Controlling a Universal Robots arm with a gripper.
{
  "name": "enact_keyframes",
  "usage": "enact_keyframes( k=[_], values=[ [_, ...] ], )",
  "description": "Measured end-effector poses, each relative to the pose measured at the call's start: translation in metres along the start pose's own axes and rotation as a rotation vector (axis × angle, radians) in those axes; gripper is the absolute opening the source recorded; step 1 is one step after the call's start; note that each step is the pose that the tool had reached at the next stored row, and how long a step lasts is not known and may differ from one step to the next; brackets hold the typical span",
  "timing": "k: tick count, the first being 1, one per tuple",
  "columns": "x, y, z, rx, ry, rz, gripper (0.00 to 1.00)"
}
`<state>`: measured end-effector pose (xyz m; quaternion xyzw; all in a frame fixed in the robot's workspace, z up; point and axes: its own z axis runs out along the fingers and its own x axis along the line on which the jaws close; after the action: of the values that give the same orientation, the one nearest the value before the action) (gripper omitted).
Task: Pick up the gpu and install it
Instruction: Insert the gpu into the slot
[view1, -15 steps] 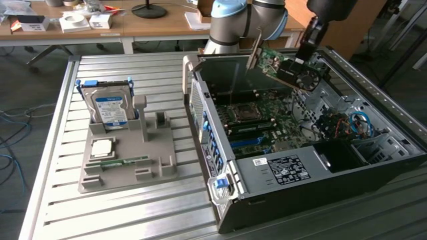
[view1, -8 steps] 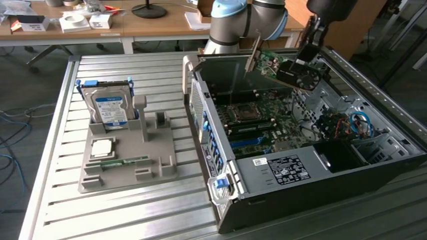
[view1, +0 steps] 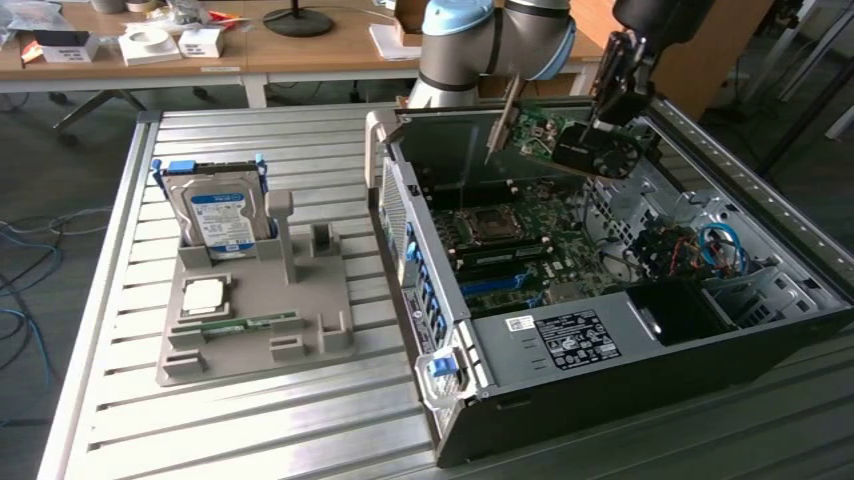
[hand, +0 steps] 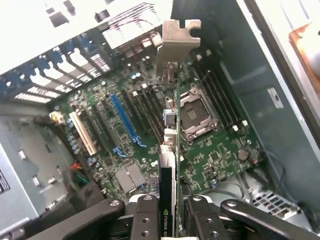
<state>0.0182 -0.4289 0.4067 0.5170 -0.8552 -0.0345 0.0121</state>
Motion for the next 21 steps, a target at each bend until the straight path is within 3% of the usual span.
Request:
enact_keyframes(
  k=[16, 21],
  values=[
    [0.0, -0.0001, 0.0016, -0.004, 0.0208, -0.286, 0.26],
    [0.0, -0.0001, 0.0016, -0.0042, 0.0228, -0.307, 0.26]
  ],
)
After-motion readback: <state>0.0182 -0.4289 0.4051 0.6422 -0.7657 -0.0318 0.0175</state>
